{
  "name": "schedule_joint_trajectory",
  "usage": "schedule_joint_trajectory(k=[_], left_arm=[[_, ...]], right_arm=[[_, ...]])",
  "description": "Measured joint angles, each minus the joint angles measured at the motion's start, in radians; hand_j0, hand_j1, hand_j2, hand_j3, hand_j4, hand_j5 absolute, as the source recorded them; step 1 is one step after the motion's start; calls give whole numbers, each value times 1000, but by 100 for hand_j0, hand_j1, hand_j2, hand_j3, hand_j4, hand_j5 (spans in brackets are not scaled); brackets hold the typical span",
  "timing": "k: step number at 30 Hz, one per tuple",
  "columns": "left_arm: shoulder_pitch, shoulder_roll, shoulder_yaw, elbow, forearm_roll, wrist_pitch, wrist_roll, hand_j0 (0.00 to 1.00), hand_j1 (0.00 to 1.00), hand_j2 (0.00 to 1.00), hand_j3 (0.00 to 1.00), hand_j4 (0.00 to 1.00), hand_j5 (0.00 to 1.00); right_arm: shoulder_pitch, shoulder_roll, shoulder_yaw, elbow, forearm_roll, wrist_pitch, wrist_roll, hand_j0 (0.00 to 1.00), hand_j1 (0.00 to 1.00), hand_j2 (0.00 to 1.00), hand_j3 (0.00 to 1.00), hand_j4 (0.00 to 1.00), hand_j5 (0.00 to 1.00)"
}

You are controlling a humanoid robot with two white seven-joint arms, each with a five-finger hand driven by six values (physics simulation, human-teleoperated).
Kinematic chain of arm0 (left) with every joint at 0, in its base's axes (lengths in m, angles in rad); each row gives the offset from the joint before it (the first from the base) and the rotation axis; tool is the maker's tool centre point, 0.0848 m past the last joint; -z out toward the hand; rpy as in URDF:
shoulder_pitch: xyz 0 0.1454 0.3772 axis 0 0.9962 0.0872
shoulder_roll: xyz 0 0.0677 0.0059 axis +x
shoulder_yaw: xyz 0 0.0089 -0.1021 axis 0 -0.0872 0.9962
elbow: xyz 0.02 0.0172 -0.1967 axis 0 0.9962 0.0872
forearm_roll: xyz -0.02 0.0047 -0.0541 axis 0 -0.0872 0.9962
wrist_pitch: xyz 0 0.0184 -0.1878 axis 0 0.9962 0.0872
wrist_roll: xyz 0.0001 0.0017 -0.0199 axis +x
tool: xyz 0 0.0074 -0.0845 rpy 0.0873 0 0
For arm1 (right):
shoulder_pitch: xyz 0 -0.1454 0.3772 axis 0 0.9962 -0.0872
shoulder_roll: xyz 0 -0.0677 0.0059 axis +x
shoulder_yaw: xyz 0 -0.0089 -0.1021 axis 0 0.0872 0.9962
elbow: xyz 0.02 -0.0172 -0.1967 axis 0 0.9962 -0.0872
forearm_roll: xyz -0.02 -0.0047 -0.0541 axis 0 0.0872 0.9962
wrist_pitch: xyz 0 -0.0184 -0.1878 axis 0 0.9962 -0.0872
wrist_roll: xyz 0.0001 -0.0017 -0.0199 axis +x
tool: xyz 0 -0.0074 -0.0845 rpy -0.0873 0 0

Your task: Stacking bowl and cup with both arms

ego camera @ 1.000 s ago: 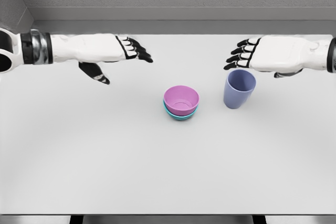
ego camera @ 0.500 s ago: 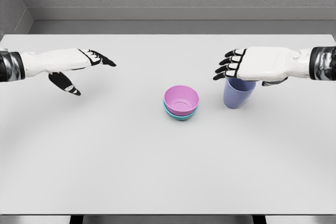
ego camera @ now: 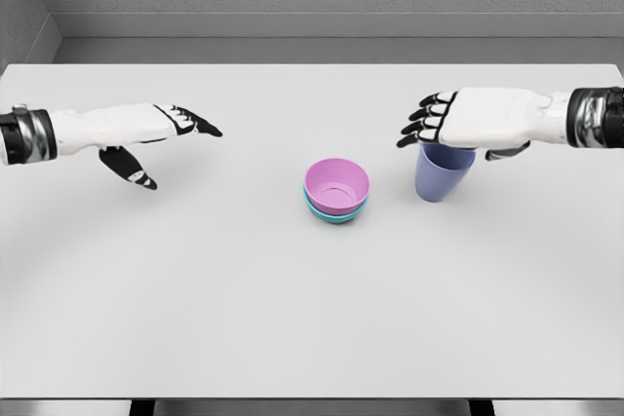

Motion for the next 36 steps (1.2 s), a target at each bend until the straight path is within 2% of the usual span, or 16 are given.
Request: schedule_joint_trajectory(k=[26,36], left_arm=[[-2,0,0,2,0,0,0,100,100,100,100,100,100],[5,0,0,2,0,0,0,100,100,100,100,100,100]], right_arm=[[6,14,36,40,22,0,0,100,100,100,100,100,100],[6,39,43,62,23,0,0,100,100,100,100,100,100]])
